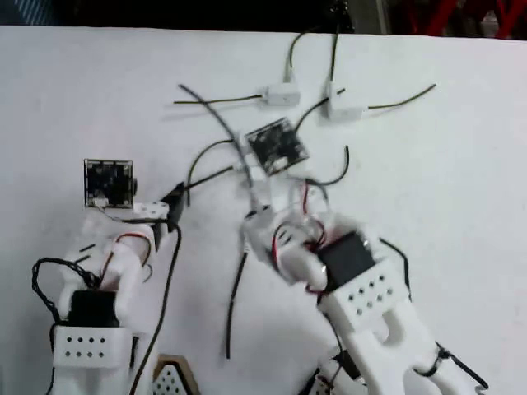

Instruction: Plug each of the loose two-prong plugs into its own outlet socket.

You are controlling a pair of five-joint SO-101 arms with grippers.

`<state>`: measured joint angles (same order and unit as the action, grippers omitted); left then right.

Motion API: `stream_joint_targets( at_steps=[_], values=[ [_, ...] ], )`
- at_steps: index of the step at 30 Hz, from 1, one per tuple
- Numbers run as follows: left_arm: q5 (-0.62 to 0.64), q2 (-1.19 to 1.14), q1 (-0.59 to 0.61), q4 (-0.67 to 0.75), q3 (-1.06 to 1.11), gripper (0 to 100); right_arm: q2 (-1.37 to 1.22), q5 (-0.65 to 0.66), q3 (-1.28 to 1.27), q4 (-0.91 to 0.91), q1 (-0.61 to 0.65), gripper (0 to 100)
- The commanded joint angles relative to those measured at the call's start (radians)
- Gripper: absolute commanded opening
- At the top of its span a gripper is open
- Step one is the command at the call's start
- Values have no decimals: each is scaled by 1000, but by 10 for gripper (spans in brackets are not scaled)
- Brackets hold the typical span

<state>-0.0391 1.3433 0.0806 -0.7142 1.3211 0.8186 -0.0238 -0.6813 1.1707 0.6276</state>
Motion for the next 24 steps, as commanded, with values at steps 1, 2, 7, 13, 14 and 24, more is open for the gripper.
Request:
stream_joint_targets(
  at_steps=[1,2,7,13,14,24],
  values=[
    [9,13,-42,84,3,273,88,-14,-34,-74,74,18],
    [8,13,-50,84,3,274,107,-11,-49,-90,93,18],
    [3,15,-116,84,-2,275,151,-6,-121,-153,174,18],
    [-11,15,-197,86,-2,275,160,-6,-147,-182,232,18],
    [-34,15,-209,83,-2,275,160,-6,-147,-183,234,18],
    [-81,15,-265,58,5,272,159,-12,-147,-185,231,18]
  ],
)
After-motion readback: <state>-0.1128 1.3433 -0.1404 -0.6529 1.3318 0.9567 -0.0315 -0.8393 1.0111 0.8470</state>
